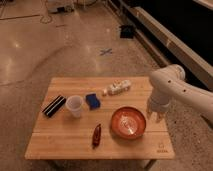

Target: Place the pepper in the ceramic bowl

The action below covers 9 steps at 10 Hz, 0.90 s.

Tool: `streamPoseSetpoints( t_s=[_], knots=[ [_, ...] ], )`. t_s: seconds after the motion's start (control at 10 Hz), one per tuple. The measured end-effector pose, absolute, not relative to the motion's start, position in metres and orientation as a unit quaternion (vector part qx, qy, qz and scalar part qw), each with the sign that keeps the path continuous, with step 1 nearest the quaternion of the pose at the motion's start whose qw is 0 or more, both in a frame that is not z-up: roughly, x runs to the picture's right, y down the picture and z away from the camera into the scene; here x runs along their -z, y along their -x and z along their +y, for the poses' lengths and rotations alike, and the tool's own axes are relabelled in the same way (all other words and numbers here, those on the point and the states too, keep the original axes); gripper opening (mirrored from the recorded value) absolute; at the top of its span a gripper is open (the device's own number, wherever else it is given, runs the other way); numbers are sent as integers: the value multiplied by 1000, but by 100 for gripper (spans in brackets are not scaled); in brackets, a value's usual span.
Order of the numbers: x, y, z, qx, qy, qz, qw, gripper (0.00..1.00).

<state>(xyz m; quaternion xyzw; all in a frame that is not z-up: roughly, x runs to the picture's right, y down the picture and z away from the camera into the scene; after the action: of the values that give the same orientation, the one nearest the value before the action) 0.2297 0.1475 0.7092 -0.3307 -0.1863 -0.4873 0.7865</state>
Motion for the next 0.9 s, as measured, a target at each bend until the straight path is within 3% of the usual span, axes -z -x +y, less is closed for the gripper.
streamPoseSetpoints(
  t_s=[0.6, 0.9],
  knots=[
    [-703, -222, 158, 495, 339, -192, 777, 41],
    [-711, -201, 135, 498, 335, -192, 777, 41]
  ],
)
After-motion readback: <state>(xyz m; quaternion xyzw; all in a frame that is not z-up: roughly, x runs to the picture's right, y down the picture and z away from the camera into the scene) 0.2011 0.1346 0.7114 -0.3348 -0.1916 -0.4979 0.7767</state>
